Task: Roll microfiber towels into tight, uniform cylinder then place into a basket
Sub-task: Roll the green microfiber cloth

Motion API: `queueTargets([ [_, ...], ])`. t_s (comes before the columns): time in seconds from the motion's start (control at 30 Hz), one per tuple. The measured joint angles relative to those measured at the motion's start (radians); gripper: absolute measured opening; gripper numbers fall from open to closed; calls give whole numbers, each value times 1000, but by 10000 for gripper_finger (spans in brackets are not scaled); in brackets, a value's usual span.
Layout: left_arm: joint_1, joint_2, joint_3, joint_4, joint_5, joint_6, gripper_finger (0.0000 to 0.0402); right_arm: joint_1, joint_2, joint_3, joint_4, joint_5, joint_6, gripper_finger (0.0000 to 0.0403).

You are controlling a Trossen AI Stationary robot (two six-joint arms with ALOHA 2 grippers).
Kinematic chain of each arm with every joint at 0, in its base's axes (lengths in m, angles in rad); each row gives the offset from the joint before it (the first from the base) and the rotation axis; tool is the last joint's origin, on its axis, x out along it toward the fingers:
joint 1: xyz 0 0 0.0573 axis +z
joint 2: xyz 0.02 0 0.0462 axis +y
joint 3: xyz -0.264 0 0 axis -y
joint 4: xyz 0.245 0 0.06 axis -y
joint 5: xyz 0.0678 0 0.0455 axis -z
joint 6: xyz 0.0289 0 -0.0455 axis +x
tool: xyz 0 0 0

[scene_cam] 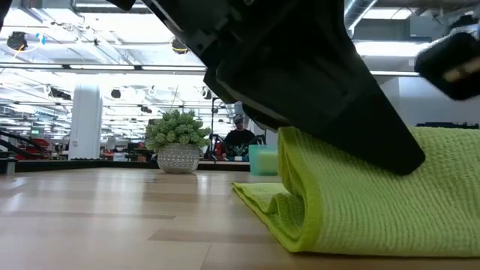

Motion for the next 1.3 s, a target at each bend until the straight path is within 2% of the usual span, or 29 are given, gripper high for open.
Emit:
queueTargets([
  [0.1,0,0,0,0,0,0,139,0,43,0,154,0,-74,147],
  [0.2,0,0,0,-5,0,-2,138,-17,105,2,259,-3,-107,170],
  [0.33,0,0,0,-12,-1,-10,137,-59,158,17,246,52,-88,209],
  [0.43,0,0,0,-15,-1,-12,137,-83,182,33,195,104,-41,222],
  [0.67,0,0,0,-18,-3,-20,137,-76,245,63,193,25,-38,196],
  [0.93,0,0,0,-17,-3,-66,137,-66,243,72,239,22,-42,167],
  [1.3,-20,0,0,-20,33,-156,137,-86,309,71,291,-8,-24,198],
])
